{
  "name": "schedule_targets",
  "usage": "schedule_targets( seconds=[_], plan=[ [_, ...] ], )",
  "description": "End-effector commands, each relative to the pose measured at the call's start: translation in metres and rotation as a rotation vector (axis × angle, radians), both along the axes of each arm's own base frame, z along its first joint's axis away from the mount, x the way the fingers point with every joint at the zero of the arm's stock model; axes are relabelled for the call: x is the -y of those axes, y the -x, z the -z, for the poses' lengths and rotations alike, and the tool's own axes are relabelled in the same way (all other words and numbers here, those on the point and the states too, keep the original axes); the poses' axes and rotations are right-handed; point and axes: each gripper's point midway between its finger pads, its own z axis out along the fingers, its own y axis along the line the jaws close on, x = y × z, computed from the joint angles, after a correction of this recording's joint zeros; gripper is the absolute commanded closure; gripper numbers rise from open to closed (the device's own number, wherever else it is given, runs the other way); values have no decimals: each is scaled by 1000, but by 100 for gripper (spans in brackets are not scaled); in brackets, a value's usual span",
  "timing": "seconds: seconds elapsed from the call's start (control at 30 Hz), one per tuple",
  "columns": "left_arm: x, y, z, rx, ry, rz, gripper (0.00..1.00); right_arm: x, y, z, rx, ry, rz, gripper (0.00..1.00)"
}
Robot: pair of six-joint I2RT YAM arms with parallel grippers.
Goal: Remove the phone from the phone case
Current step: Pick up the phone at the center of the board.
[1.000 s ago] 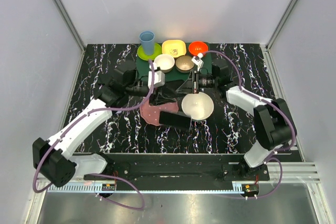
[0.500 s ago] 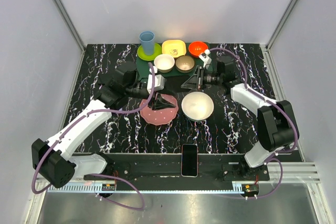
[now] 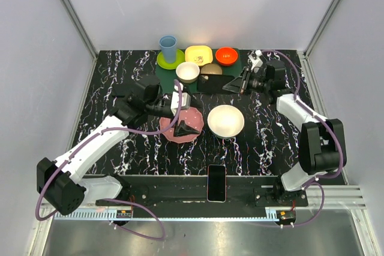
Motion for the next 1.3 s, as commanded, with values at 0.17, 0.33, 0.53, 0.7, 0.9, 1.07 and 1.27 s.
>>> schedule_targets(
  seconds=[0.17, 0.33, 0.53, 0.7, 0.9, 1.07, 1.27],
  plan=[
    [9, 4, 5, 79, -36, 9, 1, 56, -31, -33, 46, -24, 150, 100],
    [22, 3, 34, 156, -164, -1, 1, 102, -42, -44, 42, -23, 252, 100],
    [50, 37, 79, 190, -353, 129, 1, 148, -39, -70, 109, -1, 354, 100],
    [62, 67, 127, 250, -532, 289, 1, 169, -30, -81, 139, 3, 398, 100],
    [56, 88, 165, 156, -656, 387, 1, 171, -16, -92, 187, 15, 412, 100],
    [58, 115, 173, 229, -632, 475, 1, 171, -12, -98, 218, 12, 414, 100],
    [50, 128, 199, 326, -700, 635, 1, 173, -11, -98, 213, -5, 406, 100]
  ],
)
